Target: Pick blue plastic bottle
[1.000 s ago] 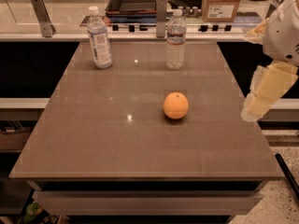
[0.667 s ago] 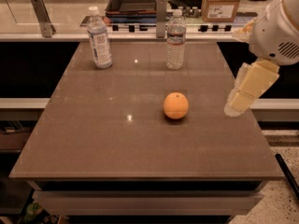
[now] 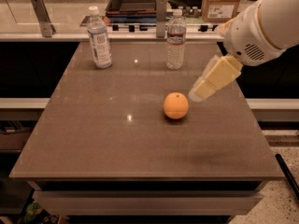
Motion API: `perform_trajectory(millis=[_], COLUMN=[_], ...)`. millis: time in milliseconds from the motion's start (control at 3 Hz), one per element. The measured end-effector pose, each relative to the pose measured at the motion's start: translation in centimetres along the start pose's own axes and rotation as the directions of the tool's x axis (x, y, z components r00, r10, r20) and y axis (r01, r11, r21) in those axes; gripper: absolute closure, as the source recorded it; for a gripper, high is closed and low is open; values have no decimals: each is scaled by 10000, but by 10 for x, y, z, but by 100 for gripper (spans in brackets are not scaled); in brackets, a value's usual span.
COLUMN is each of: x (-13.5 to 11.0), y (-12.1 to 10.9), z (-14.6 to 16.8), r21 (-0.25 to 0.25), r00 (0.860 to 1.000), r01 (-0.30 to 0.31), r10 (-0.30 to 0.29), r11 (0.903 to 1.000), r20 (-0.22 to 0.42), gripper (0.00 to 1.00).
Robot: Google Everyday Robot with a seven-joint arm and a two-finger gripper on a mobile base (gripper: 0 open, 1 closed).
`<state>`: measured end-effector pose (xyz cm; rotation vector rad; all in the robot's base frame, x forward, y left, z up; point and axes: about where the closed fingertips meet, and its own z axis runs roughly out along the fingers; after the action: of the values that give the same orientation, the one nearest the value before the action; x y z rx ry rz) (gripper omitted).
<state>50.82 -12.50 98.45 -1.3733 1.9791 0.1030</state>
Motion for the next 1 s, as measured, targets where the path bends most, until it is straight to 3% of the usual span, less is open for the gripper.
perform_trajectory(millis=[333,667,1000], x=[-17,-33,-43], y=[-2,-6,-14], z=[21,49,74], r21=[319,494,527], r00=[9914,9616,9220], r01=[-632,-1222,-1788], r10=[590,1060,1486], r11=[9975,9913,9825], r20=[1166,2532,3575], gripper=[0,0,0])
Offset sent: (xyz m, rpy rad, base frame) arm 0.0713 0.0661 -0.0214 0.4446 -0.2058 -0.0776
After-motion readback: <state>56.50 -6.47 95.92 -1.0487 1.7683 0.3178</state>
